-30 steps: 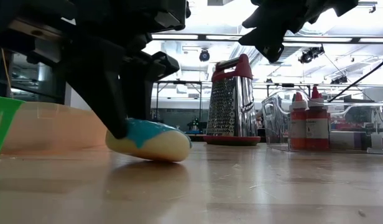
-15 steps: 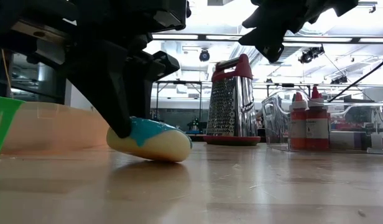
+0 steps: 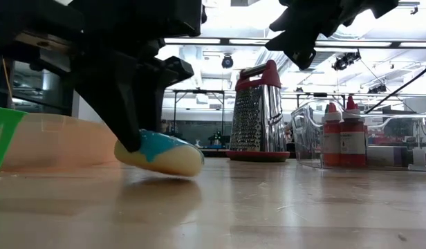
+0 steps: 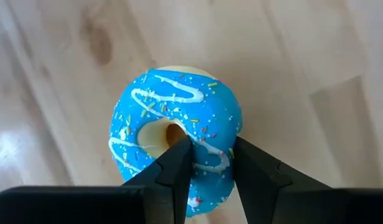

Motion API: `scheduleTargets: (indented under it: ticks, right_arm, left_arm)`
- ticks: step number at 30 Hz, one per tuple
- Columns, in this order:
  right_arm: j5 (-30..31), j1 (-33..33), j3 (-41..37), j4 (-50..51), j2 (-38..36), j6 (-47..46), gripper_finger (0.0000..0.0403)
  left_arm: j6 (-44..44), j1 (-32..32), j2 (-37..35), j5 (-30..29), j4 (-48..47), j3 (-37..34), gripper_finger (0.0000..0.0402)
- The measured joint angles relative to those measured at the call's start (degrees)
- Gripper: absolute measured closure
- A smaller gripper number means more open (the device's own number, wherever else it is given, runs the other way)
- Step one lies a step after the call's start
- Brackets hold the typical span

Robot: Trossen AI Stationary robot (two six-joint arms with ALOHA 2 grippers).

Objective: Pick & Place Food Item
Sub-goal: Put the blue donut into the green bin

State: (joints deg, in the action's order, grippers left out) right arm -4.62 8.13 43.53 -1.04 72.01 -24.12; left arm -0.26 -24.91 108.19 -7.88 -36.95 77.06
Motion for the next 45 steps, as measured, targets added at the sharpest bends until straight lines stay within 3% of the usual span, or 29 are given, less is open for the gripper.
scheduleTargets:
  ticks: [10, 15, 23, 35, 45]
  right_arm:
    - [0.0, 0.0, 0.0, 0.0, 0.0, 0.0, 0.0264]
    - [0.0, 0.0, 0.0, 0.0, 0.0, 0.0, 0.0264]
    - [0.0, 0.0, 0.0, 0.0, 0.0, 0.0, 0.0264]
    - [0.0, 0.0, 0.0, 0.1, 0.0, 0.0, 0.0264]
    - [0.0, 0.0, 0.0, 0.0, 0.0, 0.0, 0.0264]
  left_arm:
    - [-5.0, -3.0, -6.1, -8.3, -7.5, 0.1, 0.0298]
    - [-13.8, -7.6, -9.0, -12.1, -13.8, 0.1, 0.0298]
    - [-33.7, -20.0, -12.0, -20.3, -22.7, 0.1, 0.0298]
    - [-61.5, -35.3, -10.2, -21.2, -28.9, 0.0, 0.0298]
    - [-71.6, -41.9, -5.5, -23.5, -29.3, 0.0, 0.0298]
